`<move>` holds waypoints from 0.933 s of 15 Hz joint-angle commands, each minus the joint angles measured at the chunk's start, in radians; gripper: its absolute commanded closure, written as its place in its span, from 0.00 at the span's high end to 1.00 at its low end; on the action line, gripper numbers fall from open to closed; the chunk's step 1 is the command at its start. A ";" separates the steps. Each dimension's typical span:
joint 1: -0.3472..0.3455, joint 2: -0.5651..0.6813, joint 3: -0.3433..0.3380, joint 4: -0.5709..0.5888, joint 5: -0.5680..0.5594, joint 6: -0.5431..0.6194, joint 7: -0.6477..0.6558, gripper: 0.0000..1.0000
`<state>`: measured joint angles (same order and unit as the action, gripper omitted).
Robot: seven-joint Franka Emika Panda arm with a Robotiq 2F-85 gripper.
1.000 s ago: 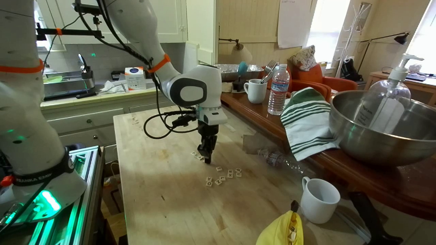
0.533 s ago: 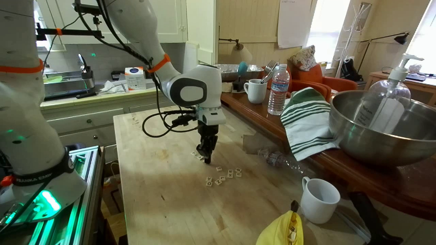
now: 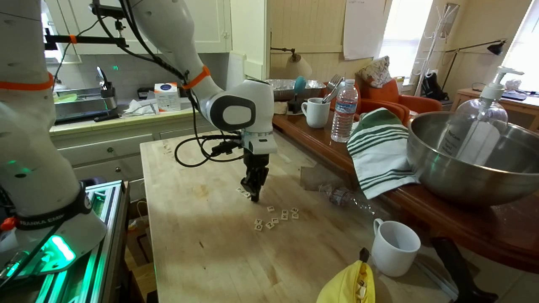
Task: Move one letter tile to the left.
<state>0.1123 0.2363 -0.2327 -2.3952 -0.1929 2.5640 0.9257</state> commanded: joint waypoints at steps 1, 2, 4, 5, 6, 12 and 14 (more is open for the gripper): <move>-0.013 0.018 0.032 -0.012 0.003 -0.039 0.046 0.00; -0.015 0.017 0.035 -0.012 0.004 -0.044 0.050 0.00; -0.017 0.017 0.038 -0.011 0.002 -0.044 0.064 0.00; -0.018 0.019 0.039 -0.008 0.005 -0.048 0.070 0.00; -0.019 0.020 0.039 -0.007 0.004 -0.046 0.080 0.00; -0.021 0.024 0.040 -0.006 -0.001 -0.042 0.129 0.00; -0.022 0.027 0.042 -0.004 0.002 -0.043 0.141 0.00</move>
<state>0.1019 0.2330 -0.2134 -2.3933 -0.1927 2.5393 1.0214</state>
